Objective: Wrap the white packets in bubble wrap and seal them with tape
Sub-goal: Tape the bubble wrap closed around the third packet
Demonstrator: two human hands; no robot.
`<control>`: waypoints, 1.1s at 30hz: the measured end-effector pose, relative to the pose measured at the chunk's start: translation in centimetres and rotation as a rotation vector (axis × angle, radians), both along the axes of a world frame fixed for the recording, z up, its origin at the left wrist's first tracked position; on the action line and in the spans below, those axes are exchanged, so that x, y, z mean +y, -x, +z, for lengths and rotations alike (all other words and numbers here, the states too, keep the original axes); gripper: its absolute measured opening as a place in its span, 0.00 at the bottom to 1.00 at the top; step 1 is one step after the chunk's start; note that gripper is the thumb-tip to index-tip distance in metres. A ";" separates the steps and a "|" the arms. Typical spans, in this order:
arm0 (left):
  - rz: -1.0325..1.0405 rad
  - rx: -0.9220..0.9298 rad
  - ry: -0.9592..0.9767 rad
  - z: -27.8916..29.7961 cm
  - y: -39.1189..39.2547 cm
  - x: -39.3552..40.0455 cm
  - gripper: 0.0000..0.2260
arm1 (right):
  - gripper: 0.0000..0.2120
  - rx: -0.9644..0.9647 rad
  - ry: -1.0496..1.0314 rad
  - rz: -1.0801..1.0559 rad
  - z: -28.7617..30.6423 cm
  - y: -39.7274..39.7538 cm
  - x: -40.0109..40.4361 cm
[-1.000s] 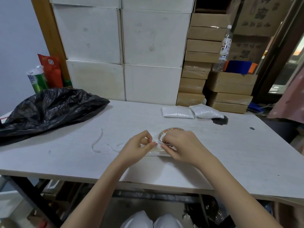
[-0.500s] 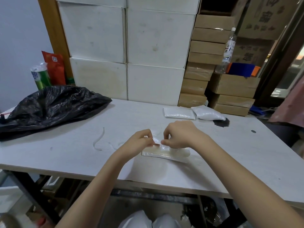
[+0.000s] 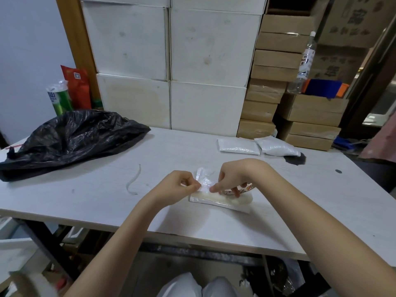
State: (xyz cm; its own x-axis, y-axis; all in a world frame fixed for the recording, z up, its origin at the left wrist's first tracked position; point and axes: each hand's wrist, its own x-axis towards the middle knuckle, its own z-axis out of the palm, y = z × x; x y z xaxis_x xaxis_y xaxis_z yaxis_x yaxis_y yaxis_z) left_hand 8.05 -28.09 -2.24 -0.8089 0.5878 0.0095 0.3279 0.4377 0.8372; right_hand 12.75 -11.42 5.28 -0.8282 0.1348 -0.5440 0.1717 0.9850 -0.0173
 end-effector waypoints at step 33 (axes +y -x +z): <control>-0.075 0.657 0.165 -0.9 -0.9 2.3 0.06 | 0.16 0.051 -0.153 0.025 -1.4 0.9 -1.9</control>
State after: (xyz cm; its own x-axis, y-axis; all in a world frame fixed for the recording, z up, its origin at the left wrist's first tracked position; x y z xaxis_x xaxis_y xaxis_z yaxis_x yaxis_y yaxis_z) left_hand 8.99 -25.82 -3.18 -0.6225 0.6782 0.3906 0.7802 0.4985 0.3778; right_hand 11.86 -13.30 3.90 -0.8584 0.1922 -0.4755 0.1501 0.9807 0.1253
